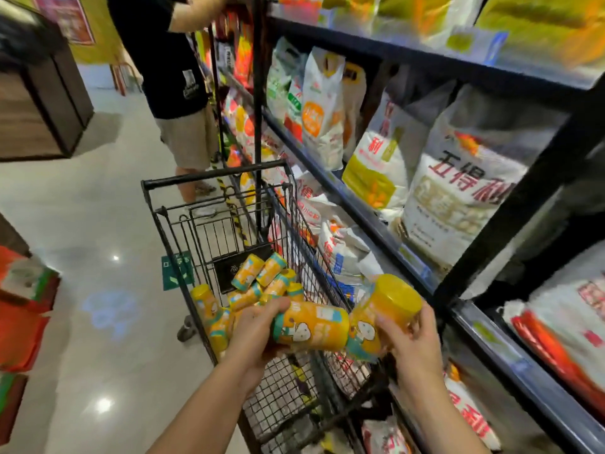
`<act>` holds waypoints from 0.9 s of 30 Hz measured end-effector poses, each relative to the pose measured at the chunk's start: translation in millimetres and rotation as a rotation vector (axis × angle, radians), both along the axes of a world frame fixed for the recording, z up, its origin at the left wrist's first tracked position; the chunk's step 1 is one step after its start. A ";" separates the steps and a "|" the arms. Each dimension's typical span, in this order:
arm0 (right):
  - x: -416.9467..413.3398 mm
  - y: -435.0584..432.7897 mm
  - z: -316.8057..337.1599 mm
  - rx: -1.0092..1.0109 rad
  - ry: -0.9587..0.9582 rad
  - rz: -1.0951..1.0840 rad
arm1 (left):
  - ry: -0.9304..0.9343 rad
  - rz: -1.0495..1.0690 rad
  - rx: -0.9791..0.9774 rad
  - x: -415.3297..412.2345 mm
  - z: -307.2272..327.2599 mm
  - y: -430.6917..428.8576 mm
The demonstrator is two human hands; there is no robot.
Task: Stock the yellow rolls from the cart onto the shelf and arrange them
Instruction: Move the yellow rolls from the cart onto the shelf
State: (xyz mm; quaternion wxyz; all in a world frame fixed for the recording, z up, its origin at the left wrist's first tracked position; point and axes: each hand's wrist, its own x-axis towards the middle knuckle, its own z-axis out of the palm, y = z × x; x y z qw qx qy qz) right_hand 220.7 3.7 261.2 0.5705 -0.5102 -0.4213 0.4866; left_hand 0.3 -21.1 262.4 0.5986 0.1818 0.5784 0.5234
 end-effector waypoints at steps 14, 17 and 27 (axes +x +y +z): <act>107.5 -72.0 79.8 0.052 0.076 -0.210 | -0.275 -0.437 0.090 99.6 70.7 -26.1; 138.4 -92.7 93.4 0.079 0.082 -0.241 | -0.328 -0.608 0.170 132.0 83.3 -32.5; 245.5 -198.8 151.8 0.145 0.066 -0.348 | -0.415 -0.826 0.319 263.0 147.2 -87.6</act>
